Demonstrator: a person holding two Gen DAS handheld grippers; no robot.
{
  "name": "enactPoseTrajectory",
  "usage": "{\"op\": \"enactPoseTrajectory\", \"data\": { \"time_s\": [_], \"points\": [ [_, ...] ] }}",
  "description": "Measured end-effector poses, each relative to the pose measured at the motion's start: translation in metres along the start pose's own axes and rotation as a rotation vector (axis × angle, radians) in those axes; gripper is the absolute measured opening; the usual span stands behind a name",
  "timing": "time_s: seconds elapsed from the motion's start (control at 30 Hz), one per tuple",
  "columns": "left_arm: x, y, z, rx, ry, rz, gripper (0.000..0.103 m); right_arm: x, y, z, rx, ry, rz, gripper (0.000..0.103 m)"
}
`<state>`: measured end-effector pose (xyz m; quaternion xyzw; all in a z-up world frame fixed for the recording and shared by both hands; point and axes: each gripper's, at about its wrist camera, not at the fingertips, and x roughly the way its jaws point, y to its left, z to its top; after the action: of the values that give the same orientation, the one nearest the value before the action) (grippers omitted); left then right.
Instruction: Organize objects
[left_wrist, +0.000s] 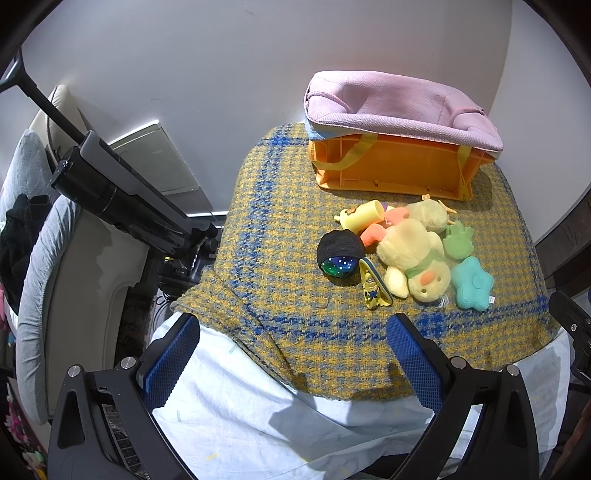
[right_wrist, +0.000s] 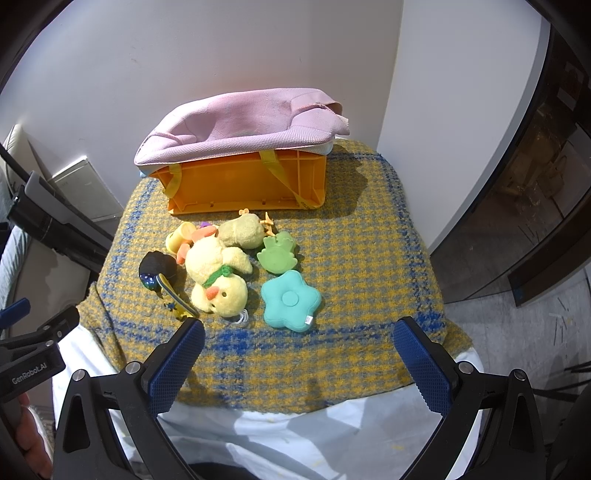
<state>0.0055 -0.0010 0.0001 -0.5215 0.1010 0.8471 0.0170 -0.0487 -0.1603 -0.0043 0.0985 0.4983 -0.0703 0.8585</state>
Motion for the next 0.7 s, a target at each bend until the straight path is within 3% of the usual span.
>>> {"op": "enactPoseTrajectory", "data": {
  "time_s": [0.7],
  "points": [
    [0.0,0.0,-0.0002,0.022,-0.004,-0.013,0.103,0.0,0.0007,-0.0004,0.025,-0.004,-0.012,0.102]
  ]
}}
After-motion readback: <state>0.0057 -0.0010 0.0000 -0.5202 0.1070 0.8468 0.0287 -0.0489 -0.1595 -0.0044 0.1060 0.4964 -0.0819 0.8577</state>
